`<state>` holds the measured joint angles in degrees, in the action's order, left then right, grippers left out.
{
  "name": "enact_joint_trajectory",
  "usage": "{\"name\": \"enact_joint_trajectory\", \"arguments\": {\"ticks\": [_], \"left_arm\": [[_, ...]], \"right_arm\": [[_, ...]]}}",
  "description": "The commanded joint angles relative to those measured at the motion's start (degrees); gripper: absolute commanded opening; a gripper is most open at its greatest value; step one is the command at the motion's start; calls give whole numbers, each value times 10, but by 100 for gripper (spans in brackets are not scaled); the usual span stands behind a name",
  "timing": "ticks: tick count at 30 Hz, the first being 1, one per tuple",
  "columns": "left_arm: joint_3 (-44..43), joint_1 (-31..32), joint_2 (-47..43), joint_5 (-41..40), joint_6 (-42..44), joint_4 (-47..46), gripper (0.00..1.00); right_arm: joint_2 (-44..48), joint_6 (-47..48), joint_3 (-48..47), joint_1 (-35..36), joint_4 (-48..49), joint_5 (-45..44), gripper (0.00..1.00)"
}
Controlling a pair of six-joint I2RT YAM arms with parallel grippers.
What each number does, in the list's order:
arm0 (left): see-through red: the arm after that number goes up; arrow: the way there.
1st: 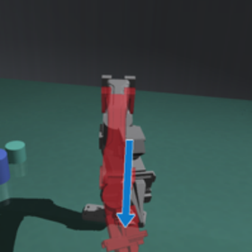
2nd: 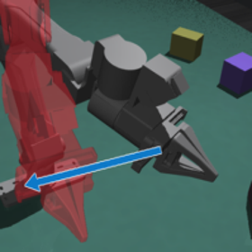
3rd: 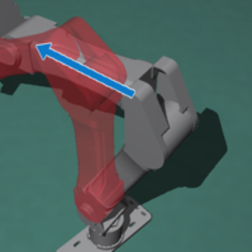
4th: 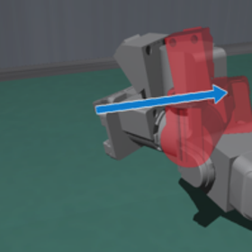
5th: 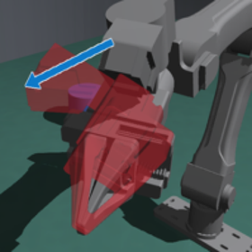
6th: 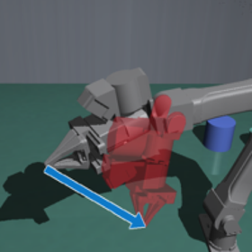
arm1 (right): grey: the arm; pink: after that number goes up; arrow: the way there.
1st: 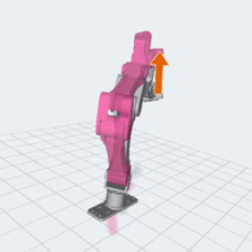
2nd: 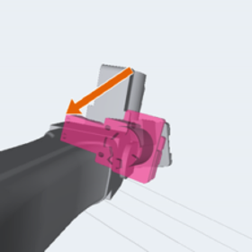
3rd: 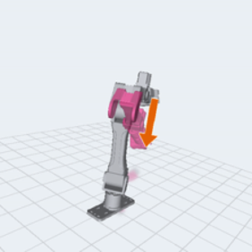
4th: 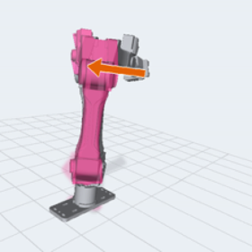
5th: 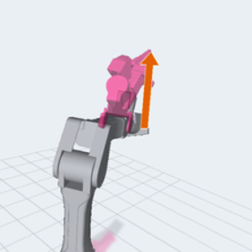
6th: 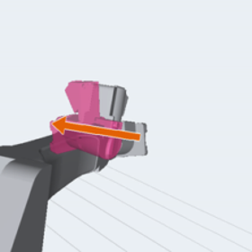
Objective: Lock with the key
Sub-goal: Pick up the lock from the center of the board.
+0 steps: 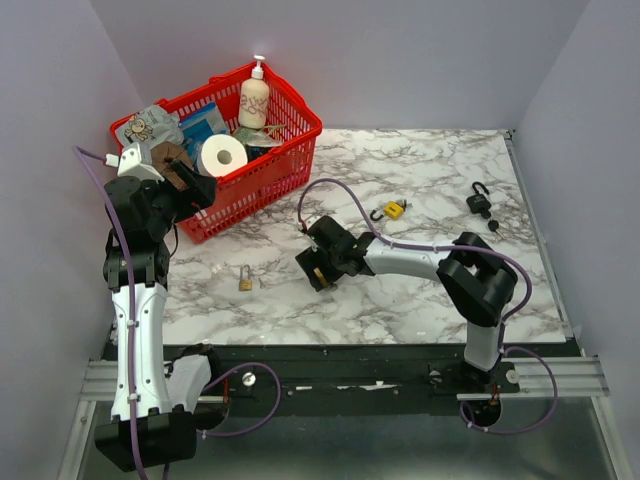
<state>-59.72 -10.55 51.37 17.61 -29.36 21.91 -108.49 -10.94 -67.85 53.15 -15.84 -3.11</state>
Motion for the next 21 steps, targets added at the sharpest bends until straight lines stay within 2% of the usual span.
{"name": "enact_joint_trajectory", "arguments": {"ticks": [1, 5, 8, 9, 11, 12, 14, 15, 18, 20, 21], "left_arm": [[-1, -4, 0, 8, -2, -14, 98], [-21, -3, 21, 3, 8, 10, 99], [-28, -4, 27, 4, 12, 16, 99], [-29, -2, 28, 5, 14, 16, 99], [-32, -1, 30, 8, 18, 15, 99], [-33, -1, 29, 15, 21, 13, 99], [-33, 2, 29, 29, 40, 13, 99], [-32, 2, 28, 59, 51, 11, 99], [-22, 2, 24, 121, 106, 5, 99], [-14, 1, 19, 187, 160, 1, 99], [-8, 2, 16, 209, 177, 0, 99]], "right_arm": [[-64, -43, 18, 1, -112, -1, 89], [-79, -38, 5, 1, -123, -20, 87], [-75, -29, 10, 2, -124, -26, 81], [-71, -25, 12, 2, -124, -26, 73], [-63, -22, 15, 2, -125, -20, 64], [-57, -11, 14, 2, -126, -17, 56], [-36, 8, 10, 2, -130, 3, 47], [-26, 36, 8, 2, -130, 13, 36], [33, 81, 17, 1, -129, 52, 15], [92, 103, 26, 0, -128, 97, 7], [116, 143, 32, 0, -132, 108, 2]]}}
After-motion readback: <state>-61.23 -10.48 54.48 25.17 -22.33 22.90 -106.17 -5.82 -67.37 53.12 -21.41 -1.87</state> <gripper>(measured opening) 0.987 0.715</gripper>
